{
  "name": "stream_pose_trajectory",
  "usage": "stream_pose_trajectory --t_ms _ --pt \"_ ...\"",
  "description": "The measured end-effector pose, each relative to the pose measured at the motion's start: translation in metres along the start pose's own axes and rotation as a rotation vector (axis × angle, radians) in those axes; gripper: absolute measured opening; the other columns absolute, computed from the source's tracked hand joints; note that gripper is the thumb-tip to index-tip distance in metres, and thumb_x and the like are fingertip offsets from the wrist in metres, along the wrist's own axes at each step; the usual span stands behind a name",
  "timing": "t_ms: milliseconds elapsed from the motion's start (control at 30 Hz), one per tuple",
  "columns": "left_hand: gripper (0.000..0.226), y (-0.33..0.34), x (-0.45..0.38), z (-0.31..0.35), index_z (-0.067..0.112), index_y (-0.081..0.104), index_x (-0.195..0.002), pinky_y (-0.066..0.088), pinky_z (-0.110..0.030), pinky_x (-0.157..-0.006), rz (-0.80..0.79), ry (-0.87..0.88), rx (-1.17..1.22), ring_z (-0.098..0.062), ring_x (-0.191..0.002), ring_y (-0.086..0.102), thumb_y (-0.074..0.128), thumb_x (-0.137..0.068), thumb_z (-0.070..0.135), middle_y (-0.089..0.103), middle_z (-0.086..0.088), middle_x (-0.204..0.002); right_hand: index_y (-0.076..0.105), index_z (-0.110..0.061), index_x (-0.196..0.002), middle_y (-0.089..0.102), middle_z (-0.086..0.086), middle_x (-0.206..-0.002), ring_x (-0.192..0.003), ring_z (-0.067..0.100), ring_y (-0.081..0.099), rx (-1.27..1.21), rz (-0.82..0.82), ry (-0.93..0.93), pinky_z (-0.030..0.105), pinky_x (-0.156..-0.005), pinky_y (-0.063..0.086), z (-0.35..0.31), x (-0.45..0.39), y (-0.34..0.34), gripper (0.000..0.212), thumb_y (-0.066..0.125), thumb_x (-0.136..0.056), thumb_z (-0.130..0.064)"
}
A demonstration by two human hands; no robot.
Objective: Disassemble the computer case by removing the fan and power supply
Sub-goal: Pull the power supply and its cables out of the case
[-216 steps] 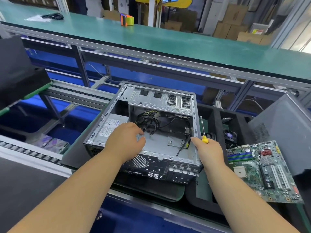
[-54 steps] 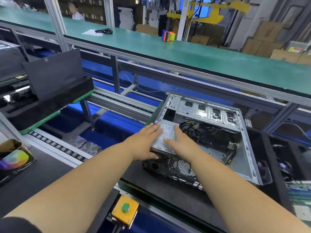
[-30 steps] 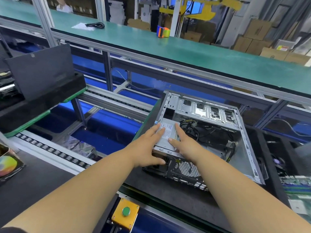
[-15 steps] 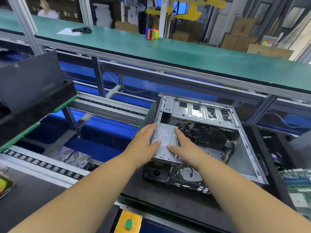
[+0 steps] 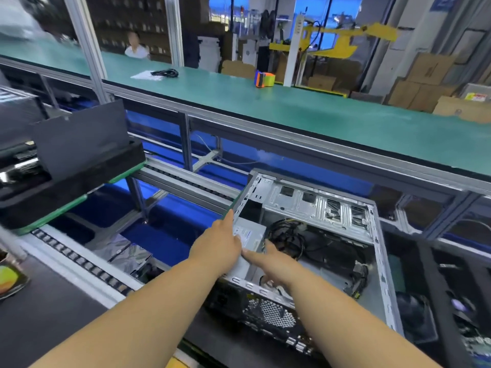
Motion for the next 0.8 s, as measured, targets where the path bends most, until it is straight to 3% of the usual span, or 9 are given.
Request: stream_pose_trajectory --t_ms 33,67,167,333,467,533,667,800 --pt "0.065 0.000 -0.001 -0.001 0.036 0.004 -0.155 0.048 -0.044 -0.092 -0.002 -0.006 0.006 -0.027 -0.127 0.048 0.038 -0.099 0.039 0.031 -0.001 -0.154 0.019 -0.029 -0.154 0.056 -0.017 -0.115 -0.074 -0.003 0.060 -0.033 -0.045 -0.012 0.013 -0.057 0.044 0.001 0.001 0.002 0.088 0.066 -0.085 -0.058" --pt "0.066 0.000 -0.001 -0.002 0.037 0.004 -0.155 0.048 -0.045 -0.094 -0.010 -0.008 0.024 -0.026 -0.127 0.048 0.039 -0.099 0.040 0.031 0.000 -0.155 0.016 -0.029 -0.156 0.056 -0.014 -0.123 -0.069 -0.003 0.055 -0.051 -0.071 -0.003 0.014 -0.052 0.039 0.004 -0.001 0.004 0.089 0.065 -0.086 -0.058" --pt "0.070 -0.002 -0.001 -0.004 0.045 0.008 -0.152 0.048 -0.044 -0.096 -0.030 -0.001 0.124 -0.021 -0.125 0.051 0.047 -0.094 0.043 0.035 0.008 -0.153 0.006 -0.025 -0.158 0.034 0.007 -0.157 -0.069 0.004 0.043 -0.044 -0.108 0.031 0.020 -0.056 0.032 0.009 -0.004 0.006 0.100 0.060 -0.085 -0.066" --pt "0.077 -0.003 -0.002 -0.007 0.050 0.012 -0.148 0.048 -0.037 -0.094 -0.027 -0.016 0.194 -0.016 -0.119 0.054 0.057 -0.085 0.051 0.044 0.011 -0.144 -0.013 -0.027 -0.156 0.013 0.005 -0.165 -0.069 0.004 0.039 -0.048 -0.125 0.019 0.021 -0.063 0.035 0.012 -0.006 0.005 0.111 0.060 -0.083 -0.068" --pt "0.085 0.001 -0.006 -0.010 0.051 0.008 -0.149 0.050 -0.036 -0.088 -0.063 -0.048 0.215 -0.016 -0.112 0.056 0.060 -0.081 0.056 0.049 0.010 -0.137 -0.014 -0.034 -0.155 0.013 0.003 -0.165 -0.090 0.020 0.047 -0.045 -0.126 0.053 0.040 -0.095 0.040 0.015 -0.005 0.004 0.112 0.058 -0.079 -0.074" --pt "0.087 0.002 -0.008 -0.012 0.051 0.010 -0.148 0.050 -0.033 -0.084 -0.073 -0.065 0.238 -0.014 -0.108 0.058 0.063 -0.080 0.057 0.053 0.013 -0.130 -0.013 -0.036 -0.155 0.012 0.003 -0.165 -0.101 0.025 0.047 -0.053 -0.131 0.071 0.043 -0.104 0.038 0.016 -0.005 0.002 0.111 0.057 -0.078 -0.075" --pt "0.086 0.006 -0.014 -0.016 0.045 0.020 -0.149 0.052 -0.036 -0.091 -0.108 -0.107 0.309 -0.014 -0.109 0.059 0.067 -0.078 0.056 0.057 0.015 -0.131 -0.012 -0.028 -0.156 0.009 0.002 -0.166 -0.123 0.031 0.055 -0.118 -0.147 0.051 0.037 -0.097 0.035 0.013 -0.006 0.000 0.107 0.060 -0.086 -0.065" --pt "0.089 0.007 -0.016 -0.017 0.041 0.020 -0.150 0.044 -0.025 -0.072 -0.113 -0.126 0.333 -0.010 -0.101 0.054 0.069 -0.078 0.056 0.053 0.015 -0.135 -0.007 -0.022 -0.158 0.012 0.000 -0.165 -0.110 0.025 0.057 -0.141 -0.123 0.004 0.029 -0.089 0.042 0.011 -0.008 -0.001 0.102 0.060 -0.090 -0.058"
Point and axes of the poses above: each hand's wrist, its own x-axis away from the middle knuckle, its own y-axis out of the palm, z = x × y, the point moved 6 cm from there along -x, towards the middle knuckle
